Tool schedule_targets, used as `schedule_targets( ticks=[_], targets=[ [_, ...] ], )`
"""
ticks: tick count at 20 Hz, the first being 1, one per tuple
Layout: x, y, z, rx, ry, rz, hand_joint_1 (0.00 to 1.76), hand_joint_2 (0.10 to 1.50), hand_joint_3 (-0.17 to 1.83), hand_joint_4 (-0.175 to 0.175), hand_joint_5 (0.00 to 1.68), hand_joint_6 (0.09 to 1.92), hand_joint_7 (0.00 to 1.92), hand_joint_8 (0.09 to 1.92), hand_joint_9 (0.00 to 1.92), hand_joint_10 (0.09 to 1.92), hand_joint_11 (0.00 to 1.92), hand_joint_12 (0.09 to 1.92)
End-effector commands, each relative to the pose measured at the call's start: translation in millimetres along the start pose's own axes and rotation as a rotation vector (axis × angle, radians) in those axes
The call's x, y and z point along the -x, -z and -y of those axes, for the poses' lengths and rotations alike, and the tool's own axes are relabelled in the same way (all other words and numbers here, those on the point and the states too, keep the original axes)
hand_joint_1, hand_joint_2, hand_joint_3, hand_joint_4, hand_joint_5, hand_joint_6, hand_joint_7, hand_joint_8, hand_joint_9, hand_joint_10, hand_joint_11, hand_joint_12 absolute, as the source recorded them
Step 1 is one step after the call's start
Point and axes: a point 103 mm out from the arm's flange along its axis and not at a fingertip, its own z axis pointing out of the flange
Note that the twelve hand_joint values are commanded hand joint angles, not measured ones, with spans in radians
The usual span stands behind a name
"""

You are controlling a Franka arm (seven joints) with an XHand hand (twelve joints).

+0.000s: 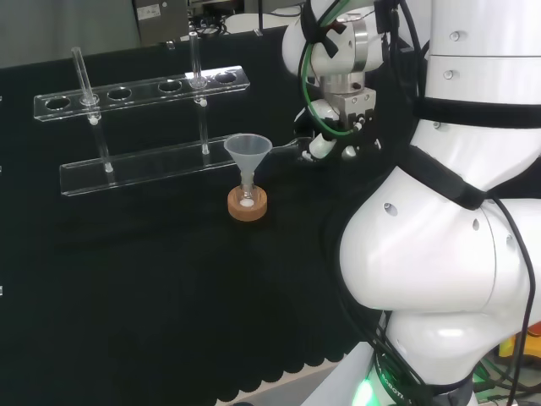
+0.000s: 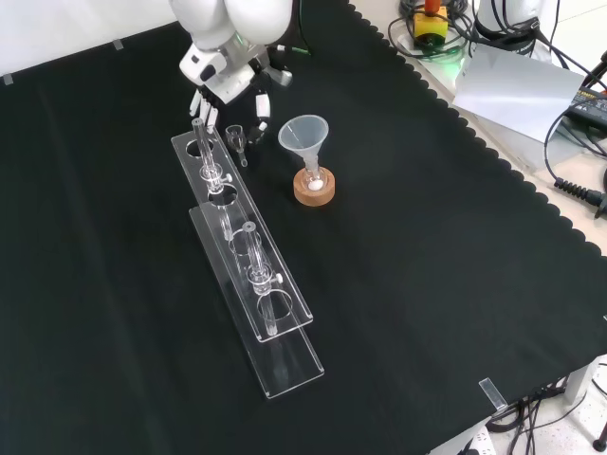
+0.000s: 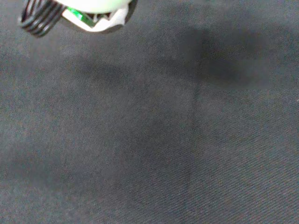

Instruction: Put the weighing funnel back on the table.

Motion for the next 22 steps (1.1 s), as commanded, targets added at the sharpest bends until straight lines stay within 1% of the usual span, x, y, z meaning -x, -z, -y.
schedule_targets(
  ticks=[1, 8, 13, 22],
  targets=[
    [-6, -11, -5, -0.003, 0.021, 0.014, 1.07, 0.7, 0.74, 0.175, 1.09, 1.03, 0.67, 0.68, 0.9, 0.53, 0.56, 1.25],
    [-10, -14, -8, -0.006, 0.031, 0.025, 1.07, 0.7, 0.74, 0.175, 1.09, 1.03, 0.67, 0.68, 0.91, 0.53, 0.57, 1.25],
    [-12, -19, -10, -0.016, 0.036, 0.054, 1.07, 0.7, 0.74, 0.175, 1.09, 1.03, 0.67, 0.68, 0.91, 0.53, 0.57, 1.24],
    [-13, -23, -15, -0.021, 0.04, 0.071, 1.07, 0.7, 0.74, 0.175, 1.09, 1.03, 0.68, 0.68, 0.91, 0.53, 0.58, 1.24]
  ],
)
